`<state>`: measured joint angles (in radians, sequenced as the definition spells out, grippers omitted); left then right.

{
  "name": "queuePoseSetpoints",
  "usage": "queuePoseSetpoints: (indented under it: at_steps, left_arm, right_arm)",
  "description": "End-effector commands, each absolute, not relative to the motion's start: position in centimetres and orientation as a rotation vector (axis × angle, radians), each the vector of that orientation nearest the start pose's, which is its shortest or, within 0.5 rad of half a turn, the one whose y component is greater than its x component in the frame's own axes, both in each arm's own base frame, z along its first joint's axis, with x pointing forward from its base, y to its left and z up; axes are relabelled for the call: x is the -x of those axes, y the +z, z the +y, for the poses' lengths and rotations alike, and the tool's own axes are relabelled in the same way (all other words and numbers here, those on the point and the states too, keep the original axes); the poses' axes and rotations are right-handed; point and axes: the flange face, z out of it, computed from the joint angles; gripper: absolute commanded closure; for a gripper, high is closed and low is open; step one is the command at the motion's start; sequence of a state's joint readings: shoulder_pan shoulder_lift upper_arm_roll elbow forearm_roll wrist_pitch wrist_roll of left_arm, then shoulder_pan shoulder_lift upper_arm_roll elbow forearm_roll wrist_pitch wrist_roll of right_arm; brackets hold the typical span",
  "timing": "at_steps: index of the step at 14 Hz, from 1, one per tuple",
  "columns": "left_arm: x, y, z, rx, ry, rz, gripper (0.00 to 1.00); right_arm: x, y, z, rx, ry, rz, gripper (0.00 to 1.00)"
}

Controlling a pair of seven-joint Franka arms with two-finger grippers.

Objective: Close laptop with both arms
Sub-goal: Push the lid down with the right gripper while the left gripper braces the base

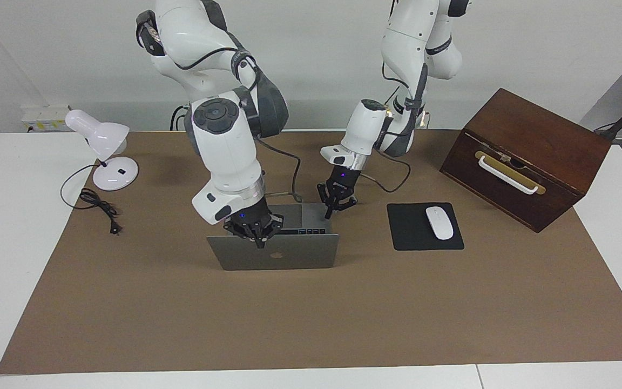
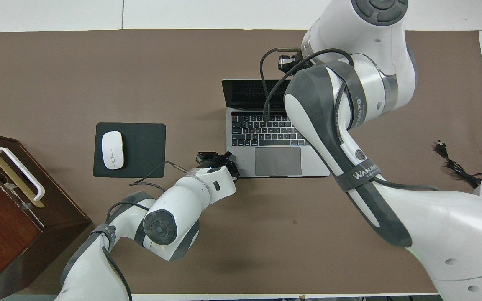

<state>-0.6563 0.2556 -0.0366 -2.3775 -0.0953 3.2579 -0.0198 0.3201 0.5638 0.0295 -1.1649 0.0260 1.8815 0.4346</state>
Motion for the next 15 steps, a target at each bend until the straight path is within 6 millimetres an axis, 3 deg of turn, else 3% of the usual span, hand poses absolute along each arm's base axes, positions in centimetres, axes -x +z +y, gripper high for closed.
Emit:
queuePoseSetpoints:
  at_steps: [1, 3, 15]
  left_arm:
    - [-43.2, 28.0, -34.7, 3.102, -0.974, 0.917, 1.0]
    - [-43.1, 27.9, -34.8, 3.099, -0.972, 0.927, 1.0]
    - [-41.5, 27.0, -35.5, 3.064, -0.936, 1.031, 1.0]
  right_arm:
    - [-68.3, 48.4, 24.2, 2.999, -0.129, 0.124, 1.0]
    - [-68.3, 48.1, 23.3, 2.994, -0.112, 0.145, 1.0]
    - [-66.2, 48.0, 23.8, 2.966, 0.103, 0.152, 1.0]
